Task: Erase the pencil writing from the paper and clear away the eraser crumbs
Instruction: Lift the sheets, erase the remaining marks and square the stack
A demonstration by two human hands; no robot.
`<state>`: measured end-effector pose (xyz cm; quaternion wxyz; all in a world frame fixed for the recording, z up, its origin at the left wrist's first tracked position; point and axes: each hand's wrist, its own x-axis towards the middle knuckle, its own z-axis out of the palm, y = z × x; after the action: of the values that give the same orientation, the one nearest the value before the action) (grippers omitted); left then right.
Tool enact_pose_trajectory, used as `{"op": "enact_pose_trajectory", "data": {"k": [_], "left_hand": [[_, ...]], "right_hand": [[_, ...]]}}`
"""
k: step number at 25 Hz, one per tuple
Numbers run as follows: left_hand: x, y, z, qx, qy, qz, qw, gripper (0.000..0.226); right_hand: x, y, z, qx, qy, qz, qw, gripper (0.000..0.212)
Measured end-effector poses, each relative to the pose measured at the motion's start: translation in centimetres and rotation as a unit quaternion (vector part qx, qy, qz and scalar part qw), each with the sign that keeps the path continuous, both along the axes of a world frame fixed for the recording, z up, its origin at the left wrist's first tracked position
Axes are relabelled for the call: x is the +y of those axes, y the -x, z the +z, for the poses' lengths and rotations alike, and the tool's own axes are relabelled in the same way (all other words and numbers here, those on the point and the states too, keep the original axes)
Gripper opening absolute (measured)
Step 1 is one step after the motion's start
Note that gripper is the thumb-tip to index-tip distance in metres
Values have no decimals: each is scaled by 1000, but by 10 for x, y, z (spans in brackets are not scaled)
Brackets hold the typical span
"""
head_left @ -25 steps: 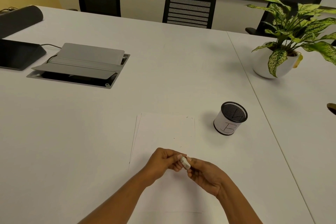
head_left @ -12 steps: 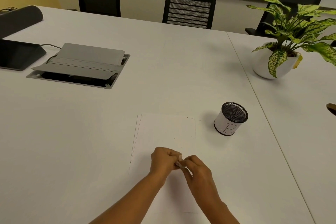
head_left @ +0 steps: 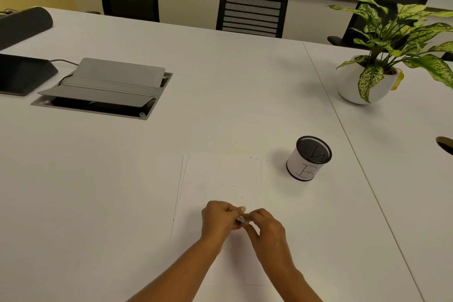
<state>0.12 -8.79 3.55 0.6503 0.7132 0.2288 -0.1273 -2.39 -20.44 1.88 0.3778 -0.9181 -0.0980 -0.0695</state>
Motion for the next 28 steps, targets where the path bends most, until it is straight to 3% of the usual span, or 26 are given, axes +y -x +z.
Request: {"op": "enact_pose_trajectory", "data": {"k": [4,6,9,14,17,20,22,25,28], "left_hand": [[-2,-2,6,-74,-165,-1,984,19],[-1,-3,6,-65,-143,3,988,18],[-3,-2,6,21,28,-2,999,19],[3,-3,2,-22,-78,14,997,6],[11,-5,-2,-35,-92,21,995,16],[15,-6,-9,-32,-98,35,994,15],[16,-5,-13,-25,-82,49,995,9],[19,-4,-20,-8,-77,50,996,11],[21,-3,-25,-1,-83,47,995,18]], "right_hand": [[0,2,3,-19,35,-3,999,14],[0,0,5,-30,18,-28,999,15],[0,-2,2,-18,-17,-38,999,12],[-8,0,-8,3,59,-30,998,6],[-19,1,-11,50,-15,-110,993,10],[-27,-7,-10,139,-164,-224,951,18],[-34,-14,-13,150,-220,-280,922,19],[-45,-20,-21,141,-264,-344,890,19],[-49,-19,-26,140,-237,-361,891,20]]}}
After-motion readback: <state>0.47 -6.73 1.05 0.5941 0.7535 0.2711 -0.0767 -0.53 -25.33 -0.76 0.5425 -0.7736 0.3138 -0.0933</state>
